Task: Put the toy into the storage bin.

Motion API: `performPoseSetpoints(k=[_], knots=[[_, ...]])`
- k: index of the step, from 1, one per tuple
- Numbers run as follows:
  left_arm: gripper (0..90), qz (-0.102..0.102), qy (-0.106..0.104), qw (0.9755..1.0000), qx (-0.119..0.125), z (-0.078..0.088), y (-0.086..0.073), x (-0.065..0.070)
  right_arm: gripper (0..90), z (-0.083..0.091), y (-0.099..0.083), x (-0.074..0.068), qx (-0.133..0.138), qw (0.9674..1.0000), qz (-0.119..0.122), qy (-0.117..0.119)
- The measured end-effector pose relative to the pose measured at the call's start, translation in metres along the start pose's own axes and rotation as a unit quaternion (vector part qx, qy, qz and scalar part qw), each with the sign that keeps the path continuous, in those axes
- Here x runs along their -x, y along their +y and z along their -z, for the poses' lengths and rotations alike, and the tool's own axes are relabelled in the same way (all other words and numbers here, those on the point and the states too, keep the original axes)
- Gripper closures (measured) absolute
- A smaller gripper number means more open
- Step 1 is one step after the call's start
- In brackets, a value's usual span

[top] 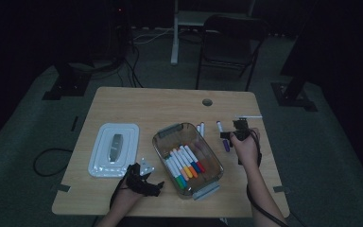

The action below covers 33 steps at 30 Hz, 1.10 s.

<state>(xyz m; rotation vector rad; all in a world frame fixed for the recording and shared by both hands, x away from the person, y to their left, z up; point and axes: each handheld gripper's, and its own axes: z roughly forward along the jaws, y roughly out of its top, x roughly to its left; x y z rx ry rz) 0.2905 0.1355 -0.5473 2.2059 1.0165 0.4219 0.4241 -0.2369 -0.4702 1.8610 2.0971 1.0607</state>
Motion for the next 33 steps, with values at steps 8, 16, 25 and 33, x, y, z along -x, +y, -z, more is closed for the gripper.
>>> performPoseSetpoints(k=[8, 16, 25, 33], knots=[[1.9, 0.000, 0.000, 1.0000, 0.000, 0.000, 0.000, 0.000, 76.4, 0.039, 0.001, -0.020, 0.028, 0.9988, 0.016, 0.036], [1.9, 0.000, 0.000, 1.0000, 0.000, 0.000, 0.000, 0.000, 76.4, 0.072, 0.001, -0.052, 0.053, 0.9945, 0.048, 0.077], [1.9, 0.000, 0.000, 1.0000, 0.000, 0.000, 0.000, 0.000, 76.5, 0.092, -0.004, -0.093, 0.039, 0.9847, 0.088, 0.145], [1.9, 0.000, 0.000, 1.0000, -0.001, 0.000, 0.000, 0.000, 76.5, 0.069, -0.017, -0.123, -0.015, 0.9793, 0.120, 0.163]])
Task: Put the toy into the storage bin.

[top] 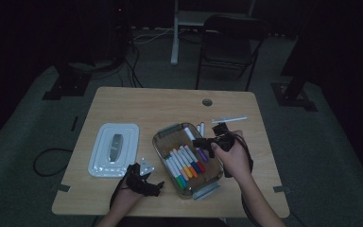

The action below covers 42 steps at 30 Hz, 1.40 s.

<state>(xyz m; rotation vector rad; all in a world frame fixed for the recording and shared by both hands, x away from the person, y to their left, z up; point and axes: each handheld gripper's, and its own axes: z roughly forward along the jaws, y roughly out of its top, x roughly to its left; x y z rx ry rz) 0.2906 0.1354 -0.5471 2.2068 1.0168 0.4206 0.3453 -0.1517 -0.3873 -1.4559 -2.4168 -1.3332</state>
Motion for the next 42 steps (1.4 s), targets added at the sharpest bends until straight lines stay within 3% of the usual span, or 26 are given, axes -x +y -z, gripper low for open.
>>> performPoseSetpoints(k=[6, 15, 22, 34, 35, 38, 42], knots=[[1.9, 0.000, 0.000, 1.0000, 0.000, 0.000, 0.000, 0.000, 76.5, -0.029, -0.003, -0.009, -0.041, 0.9989, -0.001, 0.021], [1.9, 0.000, 0.000, 1.0000, 0.000, 0.000, 0.000, 0.000, 76.5, -0.076, -0.005, -0.022, -0.109, 0.9939, 0.010, 0.018], [1.9, 0.000, 0.000, 1.0000, 0.000, 0.000, 0.000, 0.000, 76.5, -0.105, -0.007, -0.026, -0.171, 0.9848, 0.027, -0.001], [1.9, 0.000, 0.000, 1.0000, 0.000, 0.000, 0.000, 0.000, 74.6, -0.130, -0.018, -0.022, -0.236, 0.9707, 0.040, -0.020], [1.9, 0.000, 0.000, 1.0000, 0.000, 0.000, 0.000, 0.000, 73.7, -0.130, -0.019, -0.022, -0.238, 0.9703, 0.039, -0.019], [1.8, 0.000, 0.000, 1.0000, 0.000, 0.000, 0.000, 0.000, 71.5, -0.125, -0.018, -0.021, -0.227, 0.9731, 0.040, -0.013], [1.9, 0.000, 0.000, 1.0000, 0.000, 0.000, 0.000, 0.000, 68.7, -0.106, -0.012, -0.023, -0.188, 0.9813, 0.041, 0.005]])
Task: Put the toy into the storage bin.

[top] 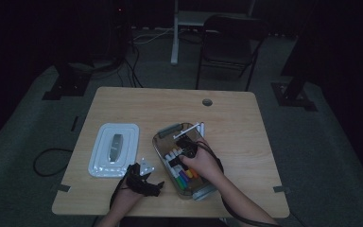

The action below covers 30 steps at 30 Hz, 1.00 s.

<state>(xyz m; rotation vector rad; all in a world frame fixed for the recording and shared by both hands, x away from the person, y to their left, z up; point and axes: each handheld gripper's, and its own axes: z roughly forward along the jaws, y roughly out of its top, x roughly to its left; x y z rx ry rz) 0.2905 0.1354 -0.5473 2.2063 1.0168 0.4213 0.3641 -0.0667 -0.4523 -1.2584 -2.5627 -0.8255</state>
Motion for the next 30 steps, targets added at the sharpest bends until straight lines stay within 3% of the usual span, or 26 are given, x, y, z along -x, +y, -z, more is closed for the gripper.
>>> performPoseSetpoints(k=[6, 11, 15, 18, 21, 24, 30], knots=[[1.9, 0.000, 0.000, 1.0000, 0.000, 0.000, 0.000, 0.000, 65.6, 0.051, -0.003, 0.004, 0.079, 0.9965, 0.003, 0.026], [1.9, 0.000, 0.000, 1.0000, 0.000, 0.000, 0.000, 0.000, 60.7, 0.093, -0.011, 0.024, 0.147, 0.9892, 0.005, -0.002], [1.9, 0.000, 0.000, 1.0000, 0.000, 0.000, 0.000, 0.000, 60.1, 0.113, -0.019, 0.051, 0.179, 0.9831, -0.020, -0.033], [1.9, 0.000, 0.001, 1.0000, 0.000, 0.000, 0.000, 0.000, 60.1, 0.114, -0.023, 0.070, 0.187, 0.9802, -0.039, -0.051], [1.9, -0.001, 0.001, 1.0000, 0.000, 0.000, 0.000, 0.000, 60.1, 0.104, -0.025, 0.091, 0.190, 0.9775, -0.060, -0.068], [1.8, 0.000, 0.000, 1.0000, 0.000, 0.000, 0.000, 0.000, 60.0, 0.084, -0.023, 0.113, 0.185, 0.9763, -0.078, -0.081], [1.9, 0.000, 0.000, 1.0000, 0.000, 0.000, 0.000, 0.000, 58.0, 0.043, -0.013, 0.143, 0.179, 0.9736, -0.101, -0.100]])
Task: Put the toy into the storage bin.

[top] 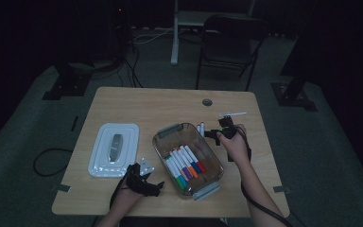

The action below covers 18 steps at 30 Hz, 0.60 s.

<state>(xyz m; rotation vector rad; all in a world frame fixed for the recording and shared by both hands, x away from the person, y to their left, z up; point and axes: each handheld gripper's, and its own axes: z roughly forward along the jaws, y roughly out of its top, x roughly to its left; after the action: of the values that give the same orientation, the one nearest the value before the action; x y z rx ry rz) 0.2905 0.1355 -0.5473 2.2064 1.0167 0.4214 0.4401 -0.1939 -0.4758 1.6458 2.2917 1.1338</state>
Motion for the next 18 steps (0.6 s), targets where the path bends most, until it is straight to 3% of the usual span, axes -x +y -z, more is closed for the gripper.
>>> performPoseSetpoints(k=[3, 9, 18], knots=[[1.9, 0.000, 0.000, 1.0000, 0.000, 0.000, 0.000, 0.000, 57.4, -0.022, 0.002, 0.006, -0.002, 0.9998, -0.011, -0.019], [1.9, 0.000, 0.000, 1.0000, 0.000, 0.000, 0.000, 0.000, 59.2, -0.048, 0.005, 0.015, -0.014, 0.9984, -0.021, -0.050], [1.9, 0.000, 0.000, 1.0000, 0.000, 0.000, 0.000, 0.000, 60.9, -0.058, 0.008, 0.016, -0.024, 0.9979, -0.026, -0.054]])
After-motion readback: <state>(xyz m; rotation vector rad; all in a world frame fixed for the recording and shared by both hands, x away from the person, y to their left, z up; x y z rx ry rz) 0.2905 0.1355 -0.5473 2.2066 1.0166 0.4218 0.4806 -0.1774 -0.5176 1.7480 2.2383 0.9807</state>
